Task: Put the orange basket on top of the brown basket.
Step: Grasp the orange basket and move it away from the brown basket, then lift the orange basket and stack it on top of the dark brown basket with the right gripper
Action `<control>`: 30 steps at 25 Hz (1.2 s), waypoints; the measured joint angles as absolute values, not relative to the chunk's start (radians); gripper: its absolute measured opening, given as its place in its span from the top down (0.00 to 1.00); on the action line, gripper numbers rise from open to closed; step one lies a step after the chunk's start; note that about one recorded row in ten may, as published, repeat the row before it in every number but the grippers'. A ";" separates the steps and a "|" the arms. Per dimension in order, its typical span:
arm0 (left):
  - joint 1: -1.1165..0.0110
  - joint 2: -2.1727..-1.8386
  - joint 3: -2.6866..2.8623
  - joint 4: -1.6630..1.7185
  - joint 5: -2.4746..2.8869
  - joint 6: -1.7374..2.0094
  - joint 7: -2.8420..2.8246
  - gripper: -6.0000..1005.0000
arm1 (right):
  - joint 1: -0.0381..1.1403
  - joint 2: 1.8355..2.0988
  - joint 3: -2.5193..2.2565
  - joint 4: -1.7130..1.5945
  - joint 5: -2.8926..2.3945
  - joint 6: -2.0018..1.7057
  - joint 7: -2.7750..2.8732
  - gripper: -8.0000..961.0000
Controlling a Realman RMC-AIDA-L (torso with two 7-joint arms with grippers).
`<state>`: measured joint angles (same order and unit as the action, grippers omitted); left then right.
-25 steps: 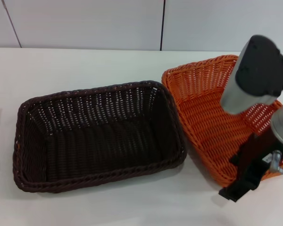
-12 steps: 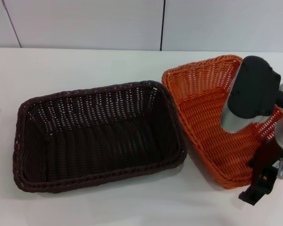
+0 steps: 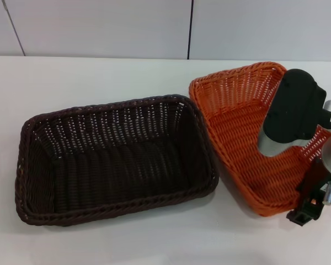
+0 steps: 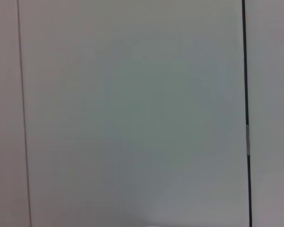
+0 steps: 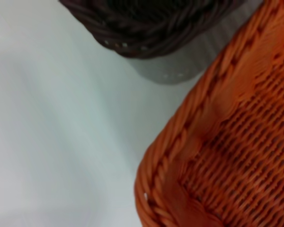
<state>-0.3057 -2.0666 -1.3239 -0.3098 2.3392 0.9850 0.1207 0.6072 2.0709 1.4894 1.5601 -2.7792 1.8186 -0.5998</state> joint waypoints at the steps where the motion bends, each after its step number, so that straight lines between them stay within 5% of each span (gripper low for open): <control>1: -0.306 -2.066 -1.324 -0.310 2.339 0.985 0.122 0.18 | 0.607 2.071 1.488 1.561 -2.778 1.817 -0.600 0.32; 12: -0.310 -2.065 -1.324 -0.293 2.339 0.986 0.127 0.18 | 0.595 2.077 1.492 1.559 -2.757 1.757 -0.560 0.61; 30: -0.310 -2.065 -1.324 -0.283 2.347 0.992 0.125 0.18 | 0.640 2.074 1.600 1.751 -2.739 1.663 -0.445 0.81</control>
<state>-0.3102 -2.0647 -1.3238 -0.2829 2.3468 0.9923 0.1255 0.6402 2.0735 1.6004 1.7507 -2.7393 1.6632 -0.4451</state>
